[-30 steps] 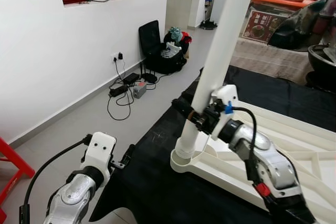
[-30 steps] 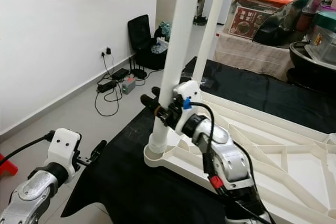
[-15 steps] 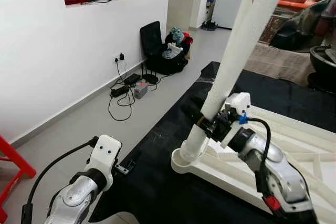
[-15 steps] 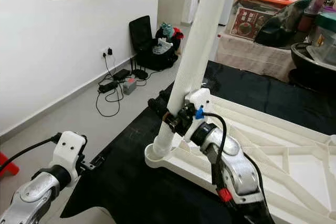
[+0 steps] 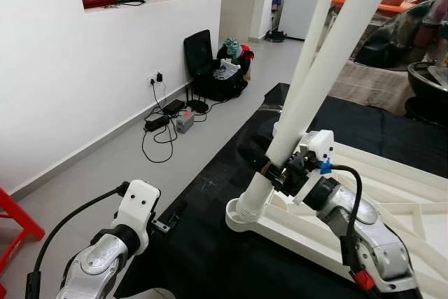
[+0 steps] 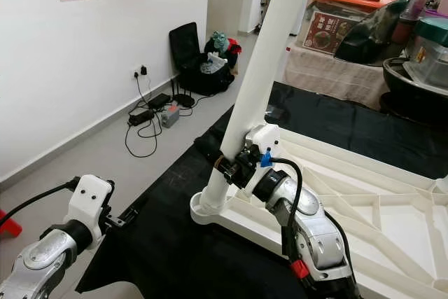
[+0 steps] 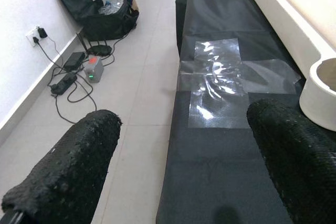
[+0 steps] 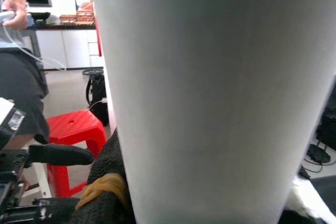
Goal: Building children table
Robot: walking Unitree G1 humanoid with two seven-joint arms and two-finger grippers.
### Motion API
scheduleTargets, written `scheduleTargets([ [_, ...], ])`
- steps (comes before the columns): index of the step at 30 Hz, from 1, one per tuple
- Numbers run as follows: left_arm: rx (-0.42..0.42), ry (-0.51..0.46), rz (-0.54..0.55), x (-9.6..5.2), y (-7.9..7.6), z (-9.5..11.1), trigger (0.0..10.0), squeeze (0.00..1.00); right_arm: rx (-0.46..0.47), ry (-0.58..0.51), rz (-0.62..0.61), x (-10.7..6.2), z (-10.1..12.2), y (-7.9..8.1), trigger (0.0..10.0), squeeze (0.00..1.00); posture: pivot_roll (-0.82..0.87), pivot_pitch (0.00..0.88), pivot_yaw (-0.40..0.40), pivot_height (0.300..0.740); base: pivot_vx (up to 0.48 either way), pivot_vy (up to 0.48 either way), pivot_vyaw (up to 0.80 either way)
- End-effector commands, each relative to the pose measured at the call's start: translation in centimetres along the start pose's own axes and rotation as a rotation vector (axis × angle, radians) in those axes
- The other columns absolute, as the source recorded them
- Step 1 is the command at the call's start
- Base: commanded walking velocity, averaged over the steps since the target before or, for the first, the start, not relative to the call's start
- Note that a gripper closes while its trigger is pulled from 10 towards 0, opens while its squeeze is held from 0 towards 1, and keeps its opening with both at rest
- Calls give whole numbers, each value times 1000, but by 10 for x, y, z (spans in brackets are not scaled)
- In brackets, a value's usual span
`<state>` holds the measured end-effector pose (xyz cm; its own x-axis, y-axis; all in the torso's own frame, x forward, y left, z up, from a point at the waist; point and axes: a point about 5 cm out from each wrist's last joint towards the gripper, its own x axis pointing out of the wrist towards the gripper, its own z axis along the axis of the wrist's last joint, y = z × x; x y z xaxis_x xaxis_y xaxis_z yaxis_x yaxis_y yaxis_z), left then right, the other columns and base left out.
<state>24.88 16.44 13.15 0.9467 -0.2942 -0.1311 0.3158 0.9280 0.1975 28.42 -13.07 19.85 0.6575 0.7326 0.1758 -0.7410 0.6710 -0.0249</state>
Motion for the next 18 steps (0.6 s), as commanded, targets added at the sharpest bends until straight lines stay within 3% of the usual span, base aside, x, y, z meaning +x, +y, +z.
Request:
scheduleTargets([
  [1,7,7,-9,1,0,-1,10000,0,64,113,23,0,-26,5,10000,0,174,0,-99,740,0,0,0],
  [13,-5,3,-11,2,-4,0,10000,0,55,144,72,8,-31,10,10000,0,172,0,-112,740,0,0,0],
  [18,-13,3,-9,3,-5,-1,10000,0,64,192,36,4,-42,1,10000,0,162,0,-115,740,0,0,0],
])
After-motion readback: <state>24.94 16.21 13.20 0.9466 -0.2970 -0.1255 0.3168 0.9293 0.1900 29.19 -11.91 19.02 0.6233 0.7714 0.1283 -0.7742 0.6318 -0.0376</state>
